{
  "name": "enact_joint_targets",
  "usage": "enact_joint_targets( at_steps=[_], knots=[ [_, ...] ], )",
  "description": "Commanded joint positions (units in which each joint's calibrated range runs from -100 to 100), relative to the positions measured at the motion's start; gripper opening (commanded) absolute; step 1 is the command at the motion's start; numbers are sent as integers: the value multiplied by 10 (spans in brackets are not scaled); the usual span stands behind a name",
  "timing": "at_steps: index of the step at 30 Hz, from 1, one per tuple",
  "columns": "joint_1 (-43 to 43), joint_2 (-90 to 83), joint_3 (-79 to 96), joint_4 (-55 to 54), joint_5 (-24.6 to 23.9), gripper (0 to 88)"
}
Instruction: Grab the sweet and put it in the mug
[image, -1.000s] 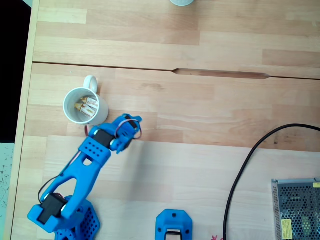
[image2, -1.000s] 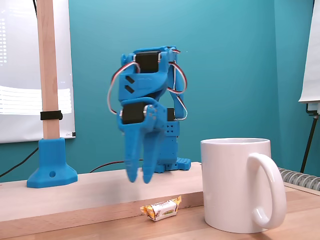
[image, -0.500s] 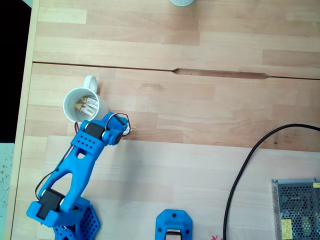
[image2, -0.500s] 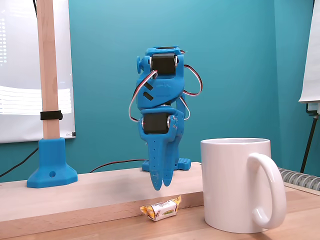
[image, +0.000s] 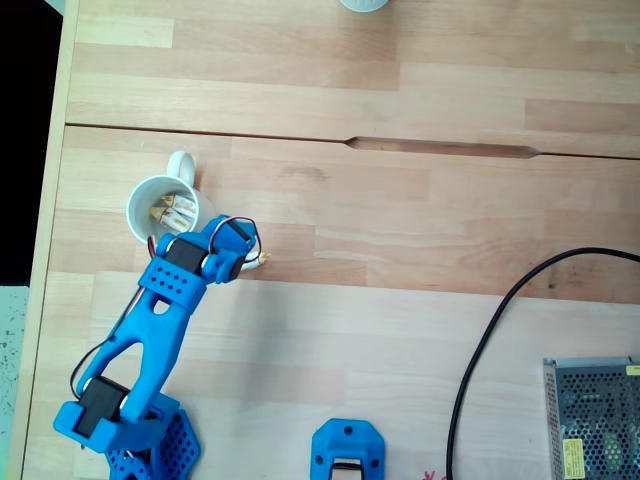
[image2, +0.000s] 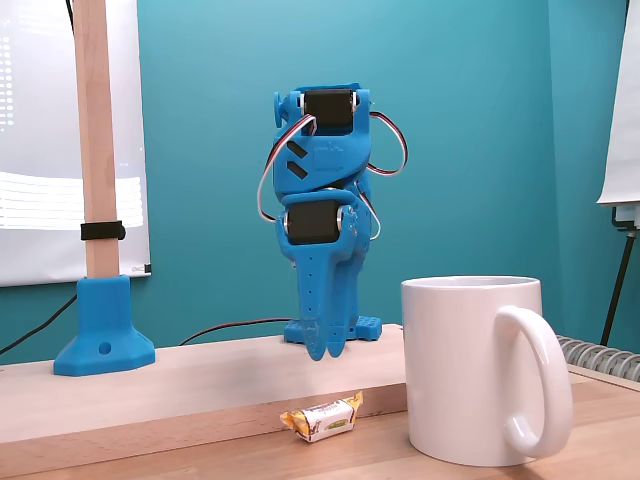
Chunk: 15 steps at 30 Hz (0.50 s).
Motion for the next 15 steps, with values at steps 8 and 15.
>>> enact_joint_targets(
  at_steps=[8,15],
  knots=[
    [-2,15,-26,2,49,171],
    [1,21,-27,2,88,171]
  ],
)
